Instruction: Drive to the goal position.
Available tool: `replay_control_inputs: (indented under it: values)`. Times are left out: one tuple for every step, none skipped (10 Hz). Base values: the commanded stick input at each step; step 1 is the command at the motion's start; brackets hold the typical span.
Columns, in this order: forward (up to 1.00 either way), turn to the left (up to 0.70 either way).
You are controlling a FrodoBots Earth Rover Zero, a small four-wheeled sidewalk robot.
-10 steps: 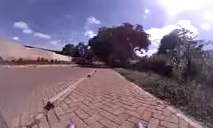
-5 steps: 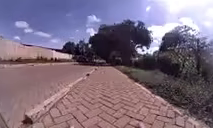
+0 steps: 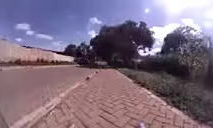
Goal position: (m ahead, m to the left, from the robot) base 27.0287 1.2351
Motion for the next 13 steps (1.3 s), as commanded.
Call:
replay_control_inputs:
  values:
    - [1.0, 0.0]
    - [1.0, -0.09]
    - [1.0, -0.22]
    - [1.0, -0.33]
    - [1.0, -0.32]
    - [1.0, -0.17]
    - [1.0, 0.0]
    - [1.0, 0.0]
    - [1.0, 0.0]
    - [1.0, 0.0]
    - [1.0, 0.0]
    - [1.0, 0.0]
    - [1.0, 0.0]
